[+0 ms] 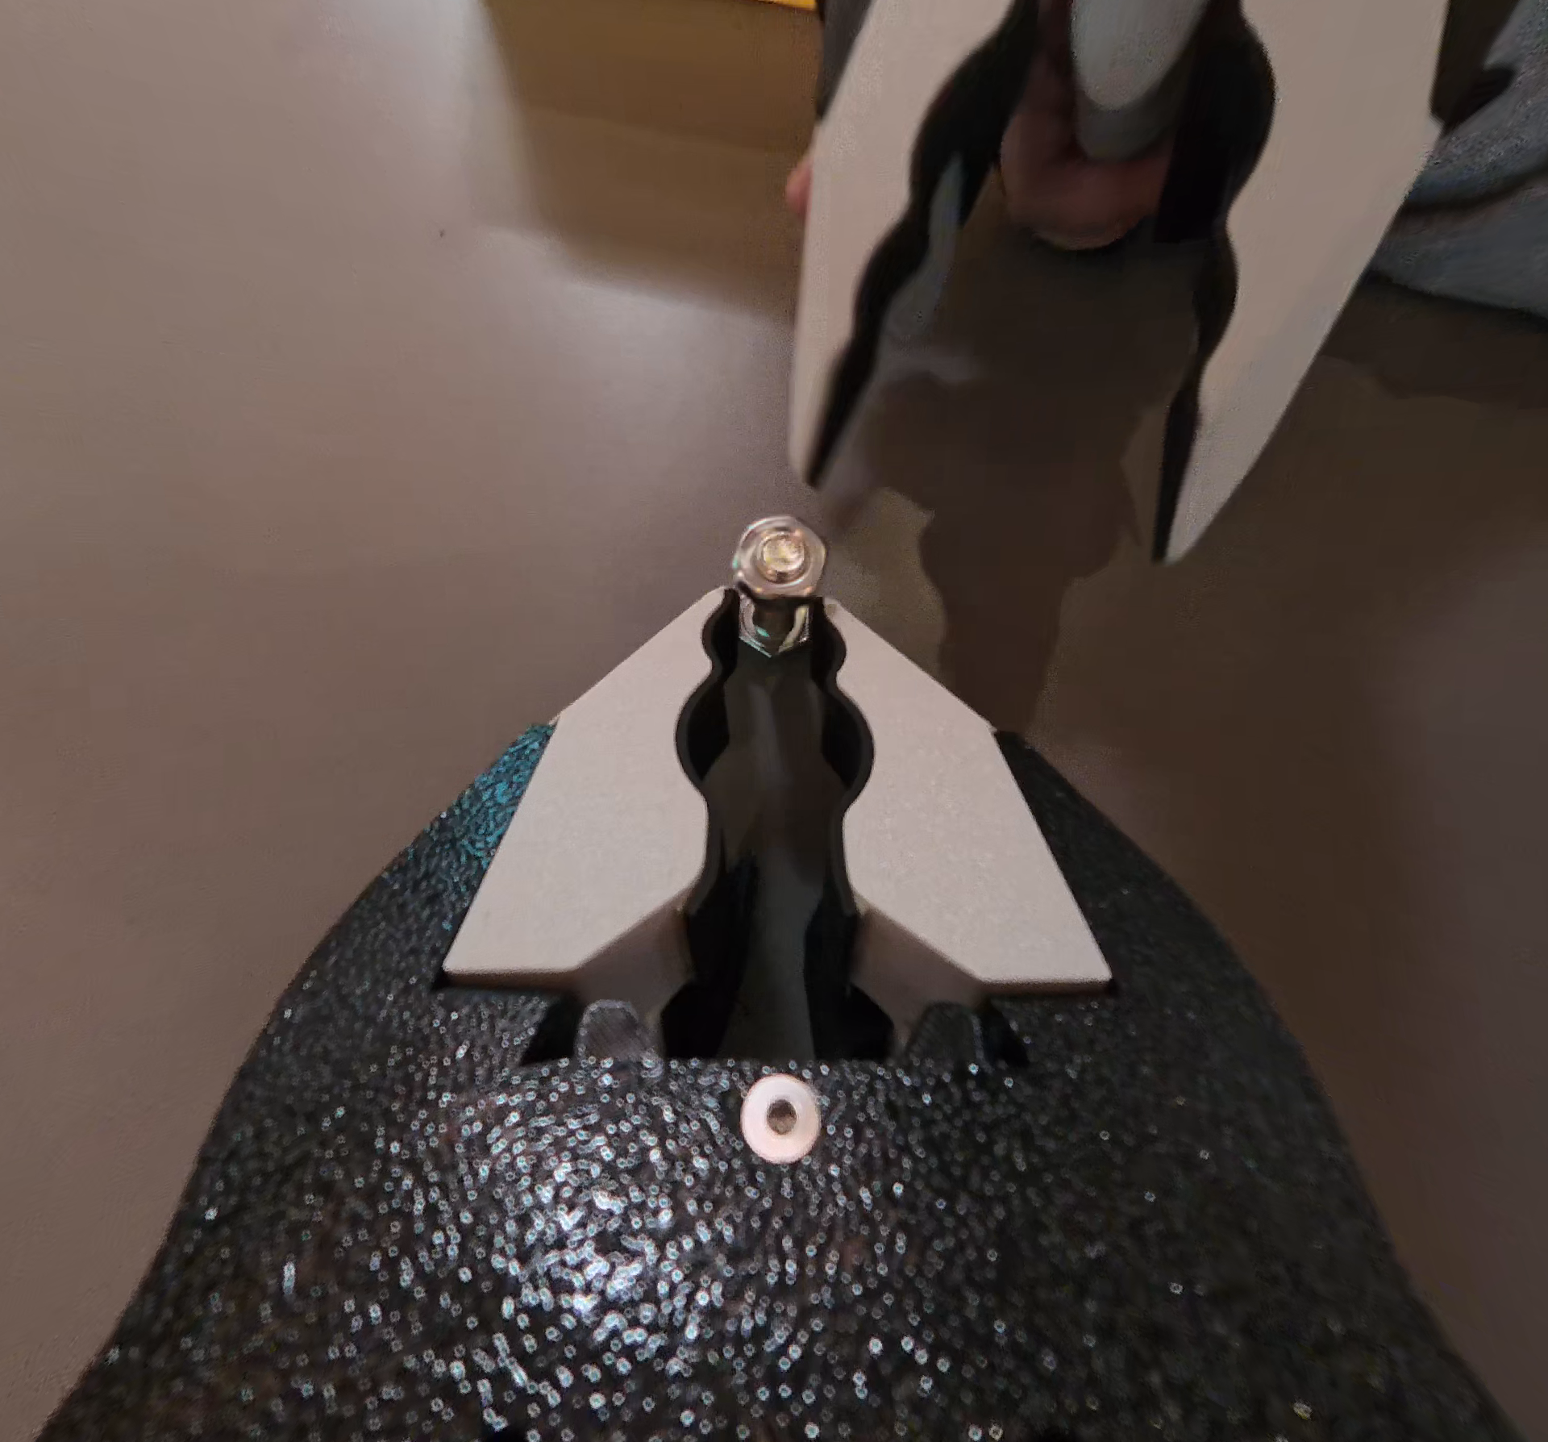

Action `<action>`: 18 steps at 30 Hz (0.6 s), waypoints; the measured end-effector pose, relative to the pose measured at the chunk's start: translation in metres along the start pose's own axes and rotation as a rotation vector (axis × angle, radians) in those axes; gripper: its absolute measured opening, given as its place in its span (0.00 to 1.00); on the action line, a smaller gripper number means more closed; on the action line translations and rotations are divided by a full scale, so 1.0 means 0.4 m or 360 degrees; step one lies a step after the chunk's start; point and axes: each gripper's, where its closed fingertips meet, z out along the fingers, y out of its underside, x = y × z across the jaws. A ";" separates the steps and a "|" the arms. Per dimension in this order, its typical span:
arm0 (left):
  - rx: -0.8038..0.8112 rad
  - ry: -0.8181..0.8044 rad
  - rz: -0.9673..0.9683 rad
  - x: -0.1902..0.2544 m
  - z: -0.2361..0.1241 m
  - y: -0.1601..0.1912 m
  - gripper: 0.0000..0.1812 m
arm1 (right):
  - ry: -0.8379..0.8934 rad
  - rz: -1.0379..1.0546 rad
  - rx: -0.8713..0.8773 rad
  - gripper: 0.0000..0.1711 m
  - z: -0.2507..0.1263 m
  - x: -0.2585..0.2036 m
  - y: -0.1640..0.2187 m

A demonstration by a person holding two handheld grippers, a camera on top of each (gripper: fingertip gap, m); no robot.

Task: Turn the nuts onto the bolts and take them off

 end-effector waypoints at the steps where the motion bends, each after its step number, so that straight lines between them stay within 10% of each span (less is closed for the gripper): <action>1: 0.0000 0.0000 0.0002 0.000 0.000 0.000 0.08 | 0.0056 -0.0026 0.0045 0.39 -0.002 0.012 -0.013; 7: 0.0000 -0.0002 0.0007 0.001 0.000 0.000 0.09 | 0.0096 -0.0187 -0.0047 0.45 0.074 0.021 -0.027; 11: 0.0002 0.0002 -0.0003 0.000 0.000 0.000 0.08 | 0.0012 -0.0133 -0.0108 0.27 0.022 0.005 0.012; 18: 0.0000 0.0000 0.0006 0.000 0.000 -0.001 0.08 | 0.0093 -0.0203 -0.0059 0.38 0.066 0.033 -0.024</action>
